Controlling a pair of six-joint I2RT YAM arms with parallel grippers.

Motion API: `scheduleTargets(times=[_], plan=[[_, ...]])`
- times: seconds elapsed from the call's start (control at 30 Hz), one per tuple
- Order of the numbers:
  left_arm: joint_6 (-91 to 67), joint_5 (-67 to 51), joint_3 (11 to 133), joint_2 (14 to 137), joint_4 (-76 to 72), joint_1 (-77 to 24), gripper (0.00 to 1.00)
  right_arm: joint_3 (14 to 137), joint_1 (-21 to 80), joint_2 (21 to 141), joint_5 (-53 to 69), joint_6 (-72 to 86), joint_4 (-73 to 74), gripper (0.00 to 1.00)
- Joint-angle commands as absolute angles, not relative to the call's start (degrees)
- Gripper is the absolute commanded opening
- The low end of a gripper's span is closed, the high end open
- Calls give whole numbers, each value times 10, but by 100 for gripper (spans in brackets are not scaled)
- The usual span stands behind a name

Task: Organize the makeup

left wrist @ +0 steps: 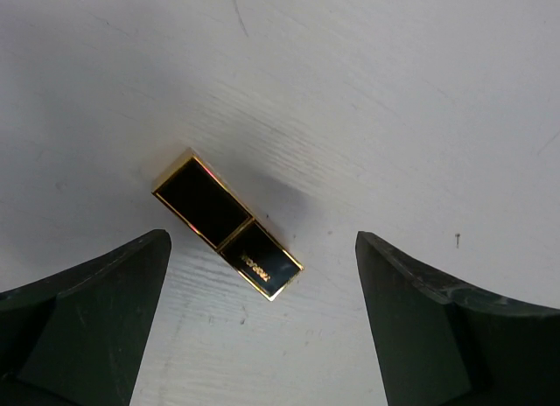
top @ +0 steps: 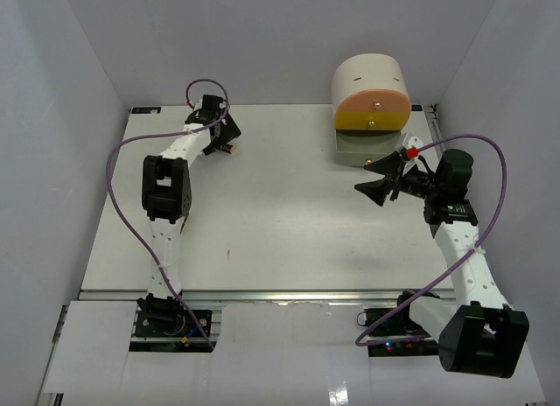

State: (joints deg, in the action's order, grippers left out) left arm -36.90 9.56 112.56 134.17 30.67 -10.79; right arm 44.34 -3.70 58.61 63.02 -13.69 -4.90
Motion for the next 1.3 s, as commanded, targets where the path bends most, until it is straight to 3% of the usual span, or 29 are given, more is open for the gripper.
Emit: scheduleTargets(times=[0.0, 0.13, 0.27, 0.33, 0.53, 0.63, 0.77, 0.97, 1.13, 1.27], plan=[[-418, 111, 1183, 1375, 351, -103, 98, 442, -40, 586, 638, -135, -70, 70], [-420, 116, 1231, 1407, 373, -103, 89, 443, -40, 584, 638, -135, -70, 70], [-413, 111, 1231, 1420, 383, -103, 69, 442, -40, 583, 640, -135, -70, 70], [-408, 114, 1218, 1411, 382, -103, 51, 441, -40, 583, 641, -136, -70, 70], [-370, 81, 1183, 1371, 360, -103, 21, 440, -40, 586, 646, -133, -70, 70], [-358, 41, 1155, 1340, 340, -104, 10, 440, -40, 590, 650, -131, -70, 70], [-352, -80, 1102, 1269, 287, -106, 3, 444, -36, 607, 657, -110, -69, 70], [-380, -268, 908, 1106, 109, -117, 0, 478, 35, 652, 634, -103, -2, 78], [-465, -318, 718, 985, -46, -143, 0, 510, 140, 693, 523, -16, 7, 73], [-540, -309, 596, 920, -165, -182, 0, 549, 188, 748, 458, 73, 10, 79]])
